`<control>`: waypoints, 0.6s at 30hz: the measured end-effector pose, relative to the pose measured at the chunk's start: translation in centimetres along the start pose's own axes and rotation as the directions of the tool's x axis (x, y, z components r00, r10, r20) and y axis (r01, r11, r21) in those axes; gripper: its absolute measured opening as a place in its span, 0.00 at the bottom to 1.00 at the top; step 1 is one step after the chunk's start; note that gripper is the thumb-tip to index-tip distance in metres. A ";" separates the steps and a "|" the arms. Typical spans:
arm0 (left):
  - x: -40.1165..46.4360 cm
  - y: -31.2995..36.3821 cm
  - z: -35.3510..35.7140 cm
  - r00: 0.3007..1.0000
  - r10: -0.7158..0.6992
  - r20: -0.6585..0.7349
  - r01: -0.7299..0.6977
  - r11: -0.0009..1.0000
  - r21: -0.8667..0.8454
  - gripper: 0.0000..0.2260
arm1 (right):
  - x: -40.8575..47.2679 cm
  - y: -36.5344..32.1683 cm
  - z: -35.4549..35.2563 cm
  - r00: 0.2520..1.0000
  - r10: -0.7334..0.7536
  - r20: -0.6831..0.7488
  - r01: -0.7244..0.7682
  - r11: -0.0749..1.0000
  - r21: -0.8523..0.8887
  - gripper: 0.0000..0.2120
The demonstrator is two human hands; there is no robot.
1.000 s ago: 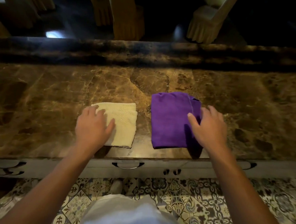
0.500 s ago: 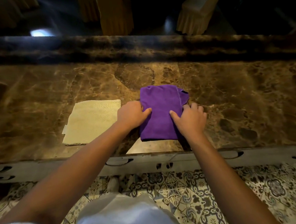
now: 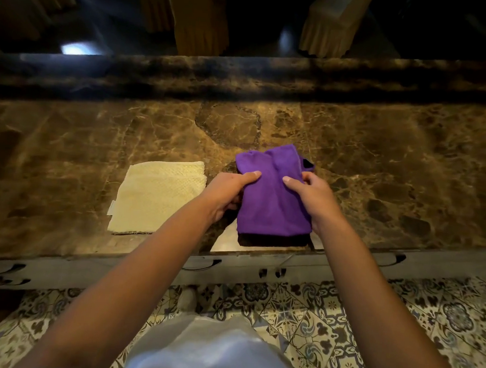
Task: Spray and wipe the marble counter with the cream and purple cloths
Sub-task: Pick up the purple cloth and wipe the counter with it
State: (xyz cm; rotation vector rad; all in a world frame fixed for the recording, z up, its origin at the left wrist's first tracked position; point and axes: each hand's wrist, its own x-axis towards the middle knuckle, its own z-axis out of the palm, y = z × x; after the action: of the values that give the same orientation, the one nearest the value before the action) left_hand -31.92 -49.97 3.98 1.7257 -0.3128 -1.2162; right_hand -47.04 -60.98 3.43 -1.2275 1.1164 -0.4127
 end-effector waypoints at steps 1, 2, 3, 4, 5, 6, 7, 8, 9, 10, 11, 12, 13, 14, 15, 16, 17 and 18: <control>-0.2 -0.1 0.0 0.999 0.035 0.019 -0.035 0.999 -0.016 0.15 | -0.4 -0.1 -0.2 0.999 0.027 0.042 -0.031 0.996 0.085 0.11; -0.6 -0.1 0.1 0.996 0.075 0.042 -0.074 0.997 -0.038 0.12 | -1.0 -0.3 -0.5 0.995 0.045 0.088 -0.060 0.983 0.171 0.10; -1.0 -0.1 -0.1 0.992 0.113 0.060 -0.109 0.992 -0.062 0.09 | -1.6 -0.5 -0.8 0.990 0.056 0.128 -0.085 0.968 0.236 0.10; -1.5 -0.1 -0.2 0.986 0.151 0.069 -0.145 0.986 -0.087 0.08 | -2.2 -0.8 -1.0 0.984 0.062 0.167 -0.110 0.949 0.294 0.11; -2.0 -0.1 -0.5 0.980 0.187 0.073 -0.179 0.978 -0.110 0.07 | -2.6 -0.9 -1.2 0.977 0.057 0.203 -0.124 0.934 0.334 0.11; -2.4 -0.1 -0.7 0.974 0.214 0.069 -0.204 0.970 -0.129 0.07 | -3.1 -1.0 -1.4 0.970 0.052 0.237 -0.138 0.921 0.364 0.13; -2.9 -0.2 -0.9 0.969 0.239 0.066 -0.227 0.963 -0.146 0.07 | -3.5 -1.1 -1.6 0.964 0.046 0.262 -0.145 0.917 0.371 0.14; -3.5 -0.2 -1.1 0.965 0.255 0.061 -0.243 0.957 -0.157 0.08 | -4.1 -1.4 -1.6 0.957 0.043 0.287 -0.150 0.919 0.363 0.14; -4.1 -0.2 -1.3 0.962 0.268 0.056 -0.255 0.951 -0.174 0.09 | -4.4 -1.5 -1.7 0.955 0.036 0.295 -0.139 0.931 0.337 0.13; -4.7 -0.2 -1.5 0.959 0.278 0.057 -0.262 0.944 -0.202 0.09 | -4.9 -1.6 -1.6 0.954 0.023 0.299 -0.119 0.944 0.307 0.12; -5.3 -0.4 -1.7 0.958 0.281 0.061 -0.259 0.936 -0.237 0.09 | -5.1 -1.5 -1.5 0.956 0.003 0.292 -0.084 0.960 0.267 0.09; -6.1 -0.6 -1.9 0.958 0.278 0.072 -0.248 0.928 -0.279 0.10 | -5.4 -1.6 -1.3 0.958 -0.018 0.285 -0.048 0.974 0.223 0.08; -6.8 -0.8 -2.1 0.961 0.266 0.079 -0.228 0.918 -0.324 0.12 | -5.6 -1.6 -1.0 0.959 -0.047 0.280 -0.003 0.985 0.174 0.07; -7.6 -1.1 -2.3 0.966 0.244 0.084 -0.197 0.908 -0.370 0.13 | -5.9 -1.6 -0.5 0.957 -0.075 0.281 0.038 0.990 0.134 0.07; -8.3 -1.5 -2.6 0.972 0.220 0.089 -0.169 0.904 -0.393 0.14 | -6.1 -1.6 0.0 0.950 -0.099 0.295 0.070 0.992 0.106 0.08; -8.9 -2.0 -2.8 0.978 0.190 0.087 -0.143 0.912 -0.383 0.15 | -6.6 -1.7 0.7 0.942 -0.114 0.316 0.092 0.992 0.085 0.08; -9.4 -2.6 -3.2 0.983 0.165 0.075 -0.131 0.932 -0.339 0.18 | -7.1 -1.8 1.4 0.933 -0.126 0.336 0.109 0.992 0.067 0.09; -9.9 -3.2 -3.6 0.987 0.153 0.054 -0.131 0.949 -0.287 0.20 | -7.7 -2.1 2.1 0.925 -0.138 0.355 0.124 0.990 0.062 0.10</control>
State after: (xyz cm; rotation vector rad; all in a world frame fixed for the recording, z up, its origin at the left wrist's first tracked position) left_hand -34.55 -39.77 7.32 1.3900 -0.2879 -1.1616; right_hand -48.06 -54.62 8.60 -1.2869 0.7127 -0.2927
